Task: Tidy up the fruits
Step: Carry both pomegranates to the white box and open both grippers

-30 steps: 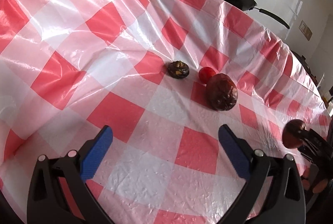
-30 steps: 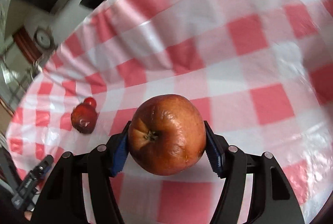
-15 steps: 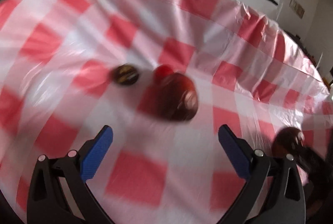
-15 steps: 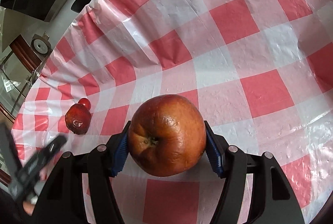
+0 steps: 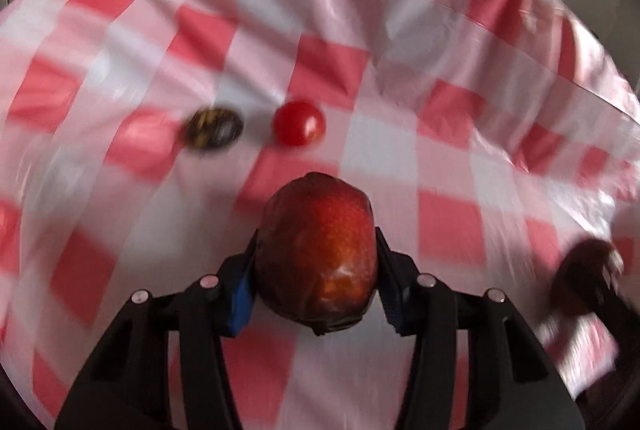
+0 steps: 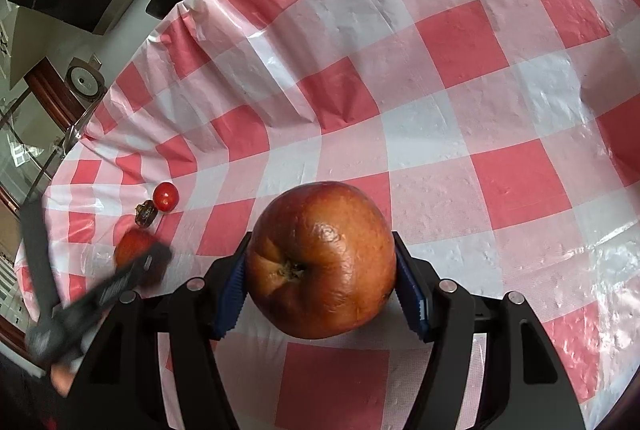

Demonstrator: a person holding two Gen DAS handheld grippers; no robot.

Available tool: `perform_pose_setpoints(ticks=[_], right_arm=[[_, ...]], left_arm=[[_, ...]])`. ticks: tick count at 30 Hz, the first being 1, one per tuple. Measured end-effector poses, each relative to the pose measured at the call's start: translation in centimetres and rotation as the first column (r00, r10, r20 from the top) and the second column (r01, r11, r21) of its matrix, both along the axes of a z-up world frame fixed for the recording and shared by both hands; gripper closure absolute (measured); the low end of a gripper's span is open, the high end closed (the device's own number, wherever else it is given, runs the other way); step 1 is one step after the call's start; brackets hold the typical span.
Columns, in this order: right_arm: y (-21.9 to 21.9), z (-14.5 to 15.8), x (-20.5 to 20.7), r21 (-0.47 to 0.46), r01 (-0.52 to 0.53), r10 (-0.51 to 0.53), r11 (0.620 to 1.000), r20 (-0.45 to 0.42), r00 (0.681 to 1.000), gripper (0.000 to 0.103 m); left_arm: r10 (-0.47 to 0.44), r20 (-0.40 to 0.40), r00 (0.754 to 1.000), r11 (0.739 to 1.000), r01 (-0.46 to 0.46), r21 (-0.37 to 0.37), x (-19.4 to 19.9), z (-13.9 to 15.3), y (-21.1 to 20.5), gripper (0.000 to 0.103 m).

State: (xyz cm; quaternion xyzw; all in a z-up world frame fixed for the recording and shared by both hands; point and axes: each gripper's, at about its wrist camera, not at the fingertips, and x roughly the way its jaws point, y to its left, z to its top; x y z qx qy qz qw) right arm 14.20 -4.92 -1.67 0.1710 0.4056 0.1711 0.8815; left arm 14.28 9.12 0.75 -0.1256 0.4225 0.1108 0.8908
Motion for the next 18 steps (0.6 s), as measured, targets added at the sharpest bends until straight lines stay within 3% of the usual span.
perform_pose_setpoints(ticks=[3, 6, 12, 18], right_arm=[[0.0, 0.0, 0.1, 0.000, -0.008, 0.008, 1.000, -0.002, 1.000, 0.039], [0.0, 0.0, 0.0, 0.001, -0.010, 0.010, 1.000, 0.000, 1.000, 0.039], [0.0, 0.0, 0.1, 0.001, -0.009, 0.009, 1.000, 0.001, 1.000, 0.039], [-0.1, -0.1, 0.2, 0.004, -0.005, 0.005, 1.000, 0.002, 1.000, 0.039]], left_arm=[[-0.015, 0.032, 0.999, 0.996, 0.018, -0.083, -4.5, 0.2, -1.2, 0.052], [-0.009, 0.061, 0.998, 0.997, 0.013, -0.071, -7.7, 0.1, -1.7, 0.052], [0.002, 0.086, 0.996, 0.990, 0.010, -0.139, -7.8, 0.1, -0.3, 0.052], [0.007, 0.082, 0.997, 0.990, 0.005, -0.142, -7.6, -0.6, -1.0, 0.052]])
